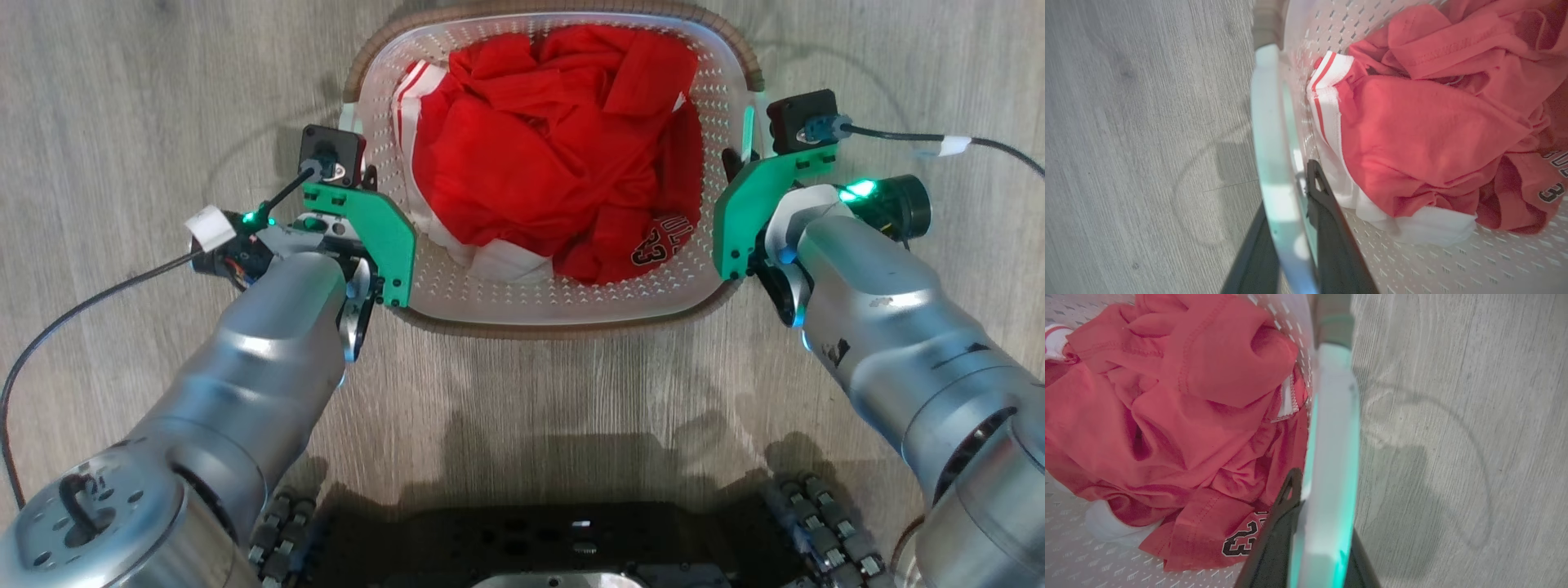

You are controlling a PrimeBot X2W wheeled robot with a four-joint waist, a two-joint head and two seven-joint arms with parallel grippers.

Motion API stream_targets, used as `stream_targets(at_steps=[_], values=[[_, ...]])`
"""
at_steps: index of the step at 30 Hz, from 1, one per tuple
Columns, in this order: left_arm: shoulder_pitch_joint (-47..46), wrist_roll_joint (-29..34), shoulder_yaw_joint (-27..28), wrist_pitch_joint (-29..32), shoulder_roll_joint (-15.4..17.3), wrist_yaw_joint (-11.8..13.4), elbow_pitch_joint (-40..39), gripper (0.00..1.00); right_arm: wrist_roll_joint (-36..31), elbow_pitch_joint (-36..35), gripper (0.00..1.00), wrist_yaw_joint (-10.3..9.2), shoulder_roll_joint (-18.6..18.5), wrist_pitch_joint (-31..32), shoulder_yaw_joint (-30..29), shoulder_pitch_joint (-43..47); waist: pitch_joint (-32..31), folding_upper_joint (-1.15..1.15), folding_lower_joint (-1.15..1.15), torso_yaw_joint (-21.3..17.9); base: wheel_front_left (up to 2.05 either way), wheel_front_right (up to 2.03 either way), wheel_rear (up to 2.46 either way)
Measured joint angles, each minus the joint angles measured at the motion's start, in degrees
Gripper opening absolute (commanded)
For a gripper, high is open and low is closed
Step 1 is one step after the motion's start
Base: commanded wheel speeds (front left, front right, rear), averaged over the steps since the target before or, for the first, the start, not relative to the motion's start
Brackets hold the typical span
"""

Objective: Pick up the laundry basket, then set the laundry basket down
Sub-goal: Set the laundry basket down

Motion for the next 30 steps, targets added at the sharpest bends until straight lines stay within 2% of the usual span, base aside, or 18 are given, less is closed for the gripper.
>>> stream_targets(at_steps=[27, 28, 30], values=[[-1.16, -1.69, -1.68, -1.35, 0.07, 0.51, -0.45, 0.00, -0.08, 0.22, 0.00, 0.00, -0.34, -0.94, -0.01, -1.13, 2.13, 0.00, 0.00, 0.17, 0.00, 0.00, 0.00], [-1.17, -1.83, -1.71, -1.36, 0.07, 0.51, -0.46, 0.00, -0.08, 0.22, 0.01, 0.00, -0.34, -1.14, -0.02, -1.13, 2.11, 0.00, 0.00, 0.16, 0.00, 0.00, 0.00], [-1.26, -2.01, -1.77, -1.43, 0.07, 0.51, -0.48, 0.00, -0.08, 0.22, 0.09, 0.00, -0.34, -1.15, -0.02, -1.13, 2.08, 0.01, 0.00, 0.13, 0.00, 0.00, 0.00]])
